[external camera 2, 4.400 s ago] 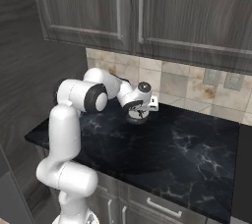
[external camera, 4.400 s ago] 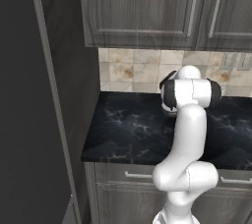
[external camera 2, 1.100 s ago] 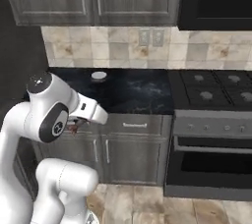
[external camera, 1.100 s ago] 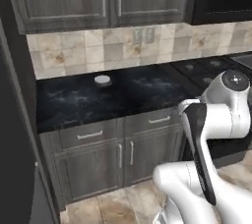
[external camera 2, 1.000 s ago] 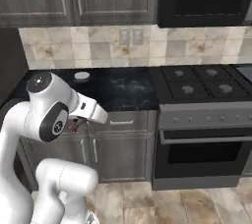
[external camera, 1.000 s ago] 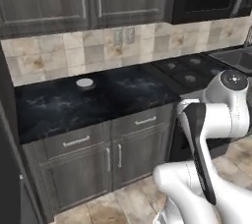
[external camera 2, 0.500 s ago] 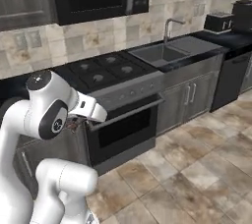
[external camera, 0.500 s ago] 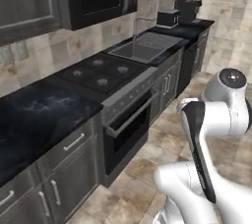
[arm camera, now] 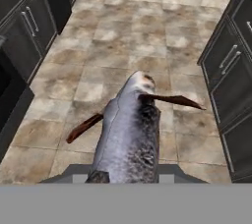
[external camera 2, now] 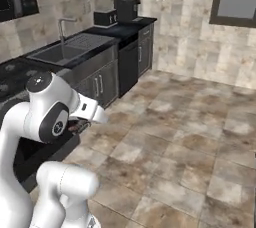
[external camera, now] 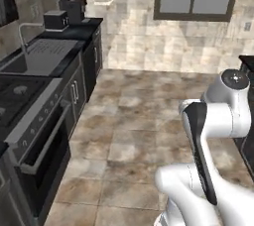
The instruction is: Take the fish from the fridge and place it on the digital scale on the counter by the fridge. Wait a few seconds for a reading, then move it to the plate on the dining counter.
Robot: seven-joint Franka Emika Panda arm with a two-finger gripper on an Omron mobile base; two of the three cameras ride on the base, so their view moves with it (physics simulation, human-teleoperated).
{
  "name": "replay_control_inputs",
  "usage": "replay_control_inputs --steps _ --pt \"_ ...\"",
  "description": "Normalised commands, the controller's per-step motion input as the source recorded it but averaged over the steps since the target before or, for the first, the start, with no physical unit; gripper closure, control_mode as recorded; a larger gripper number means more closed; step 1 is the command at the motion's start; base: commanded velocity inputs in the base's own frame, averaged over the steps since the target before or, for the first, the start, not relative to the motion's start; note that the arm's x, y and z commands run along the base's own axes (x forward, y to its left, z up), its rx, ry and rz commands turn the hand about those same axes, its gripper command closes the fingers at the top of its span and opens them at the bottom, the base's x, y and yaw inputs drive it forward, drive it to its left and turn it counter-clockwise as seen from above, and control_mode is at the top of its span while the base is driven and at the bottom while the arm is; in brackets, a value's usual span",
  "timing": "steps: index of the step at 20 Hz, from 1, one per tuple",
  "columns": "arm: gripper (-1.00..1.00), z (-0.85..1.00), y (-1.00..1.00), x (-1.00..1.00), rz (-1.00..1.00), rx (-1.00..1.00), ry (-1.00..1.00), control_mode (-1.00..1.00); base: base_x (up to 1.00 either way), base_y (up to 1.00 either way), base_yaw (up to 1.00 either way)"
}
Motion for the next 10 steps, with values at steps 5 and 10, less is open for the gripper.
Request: replay_control_inputs --steps 5,10 --pt "1.00 0.00 0.00 0.00 0.00 0.00 0.00 1.00 0.64 -0.44 -0.56" --pt "1.00 0.00 0.00 0.00 0.00 0.00 0.00 1.00 1.00 -0.02 -0.39"
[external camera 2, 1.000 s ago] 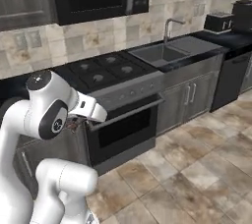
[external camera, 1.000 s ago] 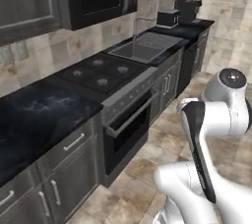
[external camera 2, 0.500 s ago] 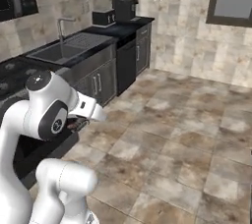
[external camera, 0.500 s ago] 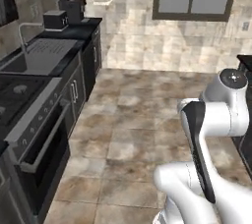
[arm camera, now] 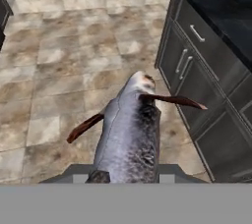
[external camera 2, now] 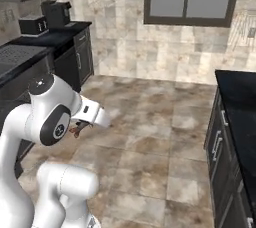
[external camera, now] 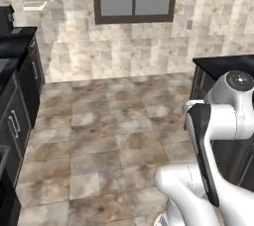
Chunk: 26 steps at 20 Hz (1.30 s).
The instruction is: Take the fish from the fridge and place it on the digital scale on the counter by the fridge. Wait a few seconds for a reading, then move it to the plate on the dining counter.
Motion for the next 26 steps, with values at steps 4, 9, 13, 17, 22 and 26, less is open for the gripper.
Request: replay_control_inputs --steps 4,9,13,17,22,26 --pt "1.00 0.00 0.00 0.00 0.00 0.00 0.00 1.00 1.00 0.01 -0.32" --pt "1.00 0.00 0.00 0.00 0.00 0.00 0.00 1.00 1.00 0.05 -0.39" --pt "1.00 0.00 0.00 0.00 0.00 0.00 0.00 1.00 1.00 0.13 -0.43" --pt "1.00 0.00 0.00 0.00 0.00 0.00 0.00 1.00 1.00 0.29 -0.45" --pt "1.00 0.00 0.00 0.00 0.00 0.00 0.00 1.00 1.00 0.61 -0.49" --pt "1.00 0.00 0.00 0.00 0.00 0.00 0.00 1.00 0.92 0.83 -0.51"
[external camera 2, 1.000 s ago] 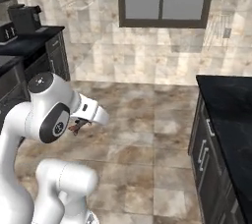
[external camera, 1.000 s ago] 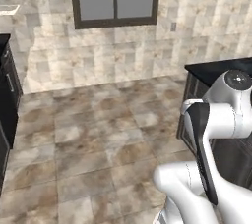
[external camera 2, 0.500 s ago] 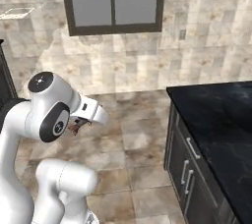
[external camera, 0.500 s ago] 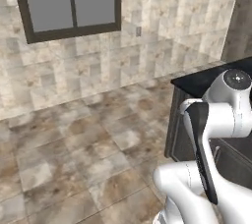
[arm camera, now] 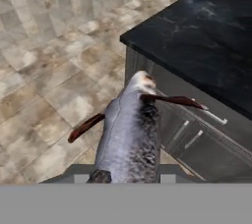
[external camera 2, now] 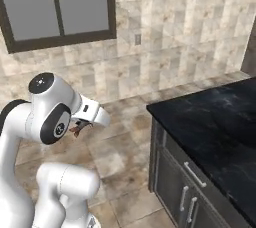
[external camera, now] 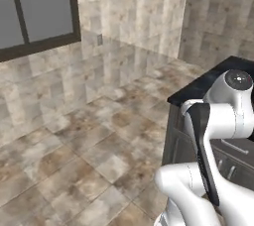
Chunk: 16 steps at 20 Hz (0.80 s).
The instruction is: Take the fish from the fridge and place it on the digital scale on the counter by the fridge. Wait a few seconds for a reading, then move it to the plate on the dining counter.
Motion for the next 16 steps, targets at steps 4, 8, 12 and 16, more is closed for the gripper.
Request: replay_control_inputs --steps 4,8,12,16 --pt "1.00 0.00 0.00 0.00 0.00 0.00 0.00 1.00 0.81 0.88 -0.51" --pt "1.00 0.00 0.00 0.00 0.00 0.00 0.00 1.00 0.68 0.94 -0.50" --pt "1.00 0.00 0.00 0.00 0.00 0.00 0.00 1.00 0.63 1.00 -0.49" --pt "1.00 0.00 0.00 0.00 0.00 0.00 0.00 1.00 0.67 0.99 -0.50"
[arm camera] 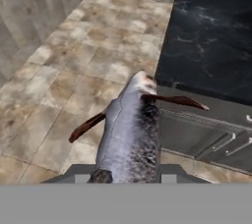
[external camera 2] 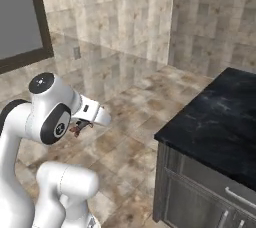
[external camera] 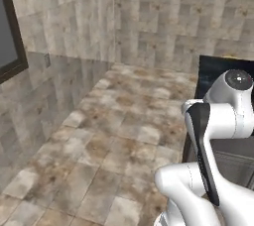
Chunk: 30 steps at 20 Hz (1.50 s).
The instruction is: Take the fish from the fridge and place it on the digital scale on the counter by the fridge. Wait a few seconds for a reading, then move it to the plate on the dining counter.
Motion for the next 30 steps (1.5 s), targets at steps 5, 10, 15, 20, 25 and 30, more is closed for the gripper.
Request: replay_control_inputs --steps 5,10,15,20,25,30 --pt "1.00 0.00 0.00 0.00 0.00 0.00 0.00 1.00 0.77 0.88 -0.52" --pt "1.00 0.00 0.00 0.00 0.00 0.00 0.00 1.00 0.78 0.84 -0.53" --pt "1.00 0.00 0.00 0.00 0.00 0.00 0.00 1.00 0.83 0.87 -0.51" --pt "1.00 0.00 0.00 0.00 0.00 0.00 0.00 1.00 0.99 0.75 -0.47" --pt "1.00 0.00 0.00 0.00 0.00 0.00 0.00 1.00 1.00 0.59 -0.43" --pt "1.00 0.00 0.00 0.00 0.00 0.00 0.00 1.00 1.00 0.58 -0.43"
